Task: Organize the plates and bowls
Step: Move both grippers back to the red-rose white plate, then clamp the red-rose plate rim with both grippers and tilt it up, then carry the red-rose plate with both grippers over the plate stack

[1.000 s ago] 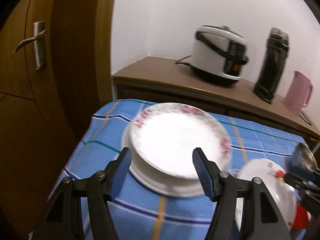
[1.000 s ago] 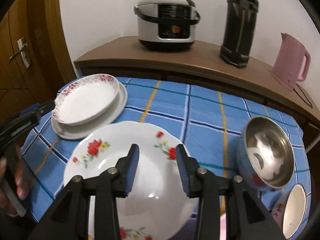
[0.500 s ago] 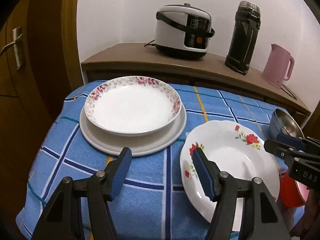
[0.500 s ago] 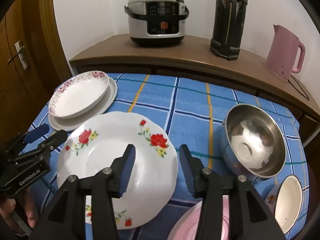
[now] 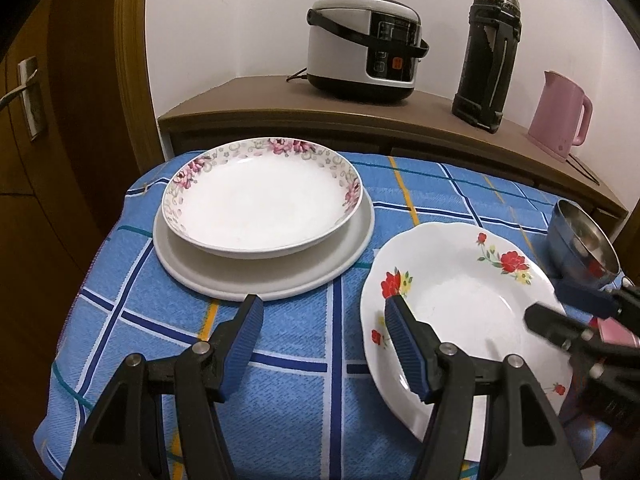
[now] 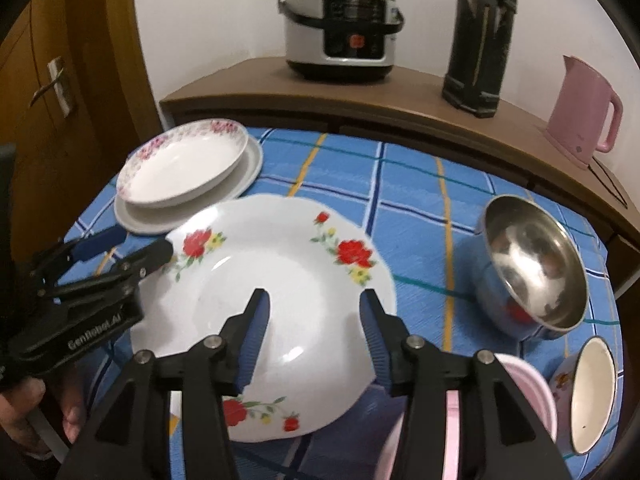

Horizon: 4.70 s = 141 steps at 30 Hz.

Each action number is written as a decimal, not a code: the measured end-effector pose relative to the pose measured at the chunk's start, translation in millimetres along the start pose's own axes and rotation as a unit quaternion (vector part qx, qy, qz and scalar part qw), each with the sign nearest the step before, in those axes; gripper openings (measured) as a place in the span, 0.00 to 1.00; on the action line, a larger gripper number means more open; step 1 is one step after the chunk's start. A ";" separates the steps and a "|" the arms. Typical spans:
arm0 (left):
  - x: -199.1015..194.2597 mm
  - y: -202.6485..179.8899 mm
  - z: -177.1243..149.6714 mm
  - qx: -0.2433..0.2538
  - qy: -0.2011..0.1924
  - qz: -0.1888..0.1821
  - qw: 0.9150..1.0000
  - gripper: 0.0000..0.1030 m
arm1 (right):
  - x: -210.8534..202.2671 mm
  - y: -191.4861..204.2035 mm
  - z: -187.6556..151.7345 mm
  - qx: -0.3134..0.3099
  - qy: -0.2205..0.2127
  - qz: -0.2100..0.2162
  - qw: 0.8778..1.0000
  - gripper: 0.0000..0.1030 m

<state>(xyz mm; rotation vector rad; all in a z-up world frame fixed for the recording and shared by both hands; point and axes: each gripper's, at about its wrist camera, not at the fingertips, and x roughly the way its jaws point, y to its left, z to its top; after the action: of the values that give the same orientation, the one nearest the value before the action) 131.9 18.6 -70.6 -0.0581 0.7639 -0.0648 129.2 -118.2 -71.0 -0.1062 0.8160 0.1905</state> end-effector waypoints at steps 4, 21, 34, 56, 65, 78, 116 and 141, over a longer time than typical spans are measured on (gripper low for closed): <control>1.9 1.9 -0.8 -0.001 0.003 -0.001 1.000 0.64 | 0.9 -3.5 0.1 0.004 -0.002 -0.011 1.000 0.46; 3.2 -4.6 -4.4 0.022 0.009 -0.028 0.999 0.64 | 5.8 -29.5 -0.1 0.029 0.008 -0.050 0.998 0.46; 1.0 -22.7 -8.7 0.074 0.018 -0.069 0.995 0.64 | 24.5 -26.2 -5.1 0.020 0.052 -0.046 0.997 0.46; -12.4 -17.9 -9.5 0.066 -0.027 -0.070 0.995 0.52 | 11.4 -14.9 -1.8 0.005 0.024 -0.016 1.000 0.27; -14.1 -10.4 -6.8 0.043 -0.033 -0.075 0.996 0.52 | 8.0 -15.3 0.9 0.023 0.014 0.009 1.000 0.26; -16.1 -7.3 -6.4 0.026 -0.041 -0.052 0.997 0.52 | 25.0 -1.4 7.4 0.016 0.025 0.001 1.000 0.28; -25.4 42.1 37.5 -0.016 -0.090 0.002 0.996 0.52 | 11.8 39.1 69.8 -0.010 -0.039 0.025 0.999 0.28; -31.5 64.1 73.0 -0.026 -0.132 0.022 0.991 0.52 | 11.0 57.5 112.9 -0.009 -0.071 0.020 0.997 0.28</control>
<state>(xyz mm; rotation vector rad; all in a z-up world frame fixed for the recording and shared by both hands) 162.2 87.1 -1.1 -0.0976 0.5011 0.0041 205.0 -41.7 -3.4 -0.0928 0.6757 0.2407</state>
